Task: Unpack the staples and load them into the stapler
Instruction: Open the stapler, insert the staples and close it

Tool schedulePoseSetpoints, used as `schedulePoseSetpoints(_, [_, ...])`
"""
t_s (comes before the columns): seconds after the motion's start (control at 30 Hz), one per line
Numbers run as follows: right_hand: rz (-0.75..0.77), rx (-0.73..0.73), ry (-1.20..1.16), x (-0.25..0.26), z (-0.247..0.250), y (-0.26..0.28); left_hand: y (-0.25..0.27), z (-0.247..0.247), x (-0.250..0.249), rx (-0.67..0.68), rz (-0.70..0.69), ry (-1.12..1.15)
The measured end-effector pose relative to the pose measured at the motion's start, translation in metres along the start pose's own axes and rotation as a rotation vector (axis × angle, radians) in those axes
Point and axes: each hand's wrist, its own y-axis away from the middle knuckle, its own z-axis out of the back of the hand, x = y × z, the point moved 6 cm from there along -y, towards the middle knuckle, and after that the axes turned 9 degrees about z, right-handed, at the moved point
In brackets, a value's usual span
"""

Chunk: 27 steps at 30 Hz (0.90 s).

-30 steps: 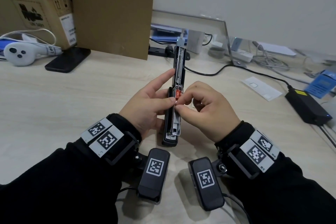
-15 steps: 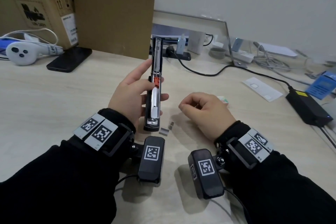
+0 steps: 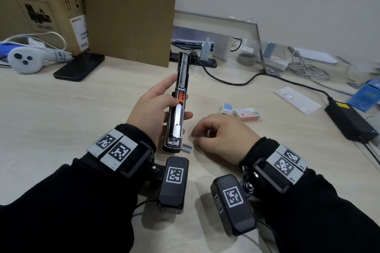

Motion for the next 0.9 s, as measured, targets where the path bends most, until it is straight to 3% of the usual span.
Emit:
schedulePoseSetpoints(0.1, [0.013, -0.193, -0.098, -0.002, 0.009, 0.002, 0.001, -0.001, 0.001, -0.004, 0.008, -0.047])
schedulePoseSetpoints(0.2, [0.038, -0.401, -0.430, -0.001, 0.021, 0.005, 0.002, -0.003, 0.002, 0.005, 0.020, -0.058])
schedulePoseSetpoints(0.3, [0.098, -0.515, -0.546, 0.005, 0.029, 0.008, 0.002, -0.005, 0.003, 0.039, 0.032, -0.068])
schedulePoseSetpoints(0.53, [0.170, -0.523, -0.583, 0.017, 0.025, 0.009, -0.001, -0.012, 0.011, 0.128, 0.049, -0.109])
schedulePoseSetpoints(0.9, [0.113, -0.520, -0.561, 0.016, 0.028, 0.009, 0.000, -0.016, 0.014, 0.181, 0.029, -0.121])
